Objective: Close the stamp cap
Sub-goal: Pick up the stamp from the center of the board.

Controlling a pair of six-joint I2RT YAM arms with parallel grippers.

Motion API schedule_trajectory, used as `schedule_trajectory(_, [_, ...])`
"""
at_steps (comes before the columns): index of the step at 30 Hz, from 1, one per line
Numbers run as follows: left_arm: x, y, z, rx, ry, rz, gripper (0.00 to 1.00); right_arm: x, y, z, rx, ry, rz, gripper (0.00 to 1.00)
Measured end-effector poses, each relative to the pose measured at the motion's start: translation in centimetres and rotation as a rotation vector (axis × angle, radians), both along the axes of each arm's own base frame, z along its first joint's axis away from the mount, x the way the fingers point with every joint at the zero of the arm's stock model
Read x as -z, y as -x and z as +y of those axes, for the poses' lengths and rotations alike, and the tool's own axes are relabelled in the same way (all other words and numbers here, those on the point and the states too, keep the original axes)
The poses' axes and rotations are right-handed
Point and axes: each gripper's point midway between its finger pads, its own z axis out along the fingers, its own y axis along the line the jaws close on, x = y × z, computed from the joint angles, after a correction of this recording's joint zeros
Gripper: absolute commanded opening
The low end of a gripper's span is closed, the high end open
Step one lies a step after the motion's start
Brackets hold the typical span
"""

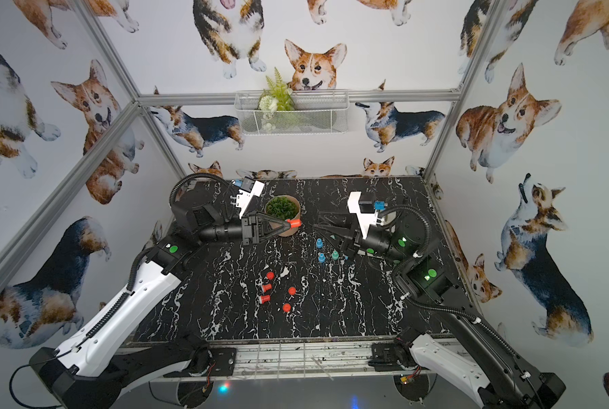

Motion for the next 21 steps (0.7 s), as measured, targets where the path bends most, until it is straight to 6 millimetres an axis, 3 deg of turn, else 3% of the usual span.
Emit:
schedule_trajectory(6, [-1.0,2.2,0.3,0.094,0.022,0.012,0.02,0.0,2.1,0.6,-0.078,0.113,-0.233,0.45])
schedule_trajectory(12, [-0.9,3.3,0.4,0.157,0.021,0.045,0.02,1.4,4.0,3.0,-0.2,0.213,-0.348,0.46])
schedule_trajectory(21, [-0.2,3.9,0.3,0.189,0.007,0.082,0.0,2.6,3.4,4.7,-0.225,0.266,-0.388,0.44])
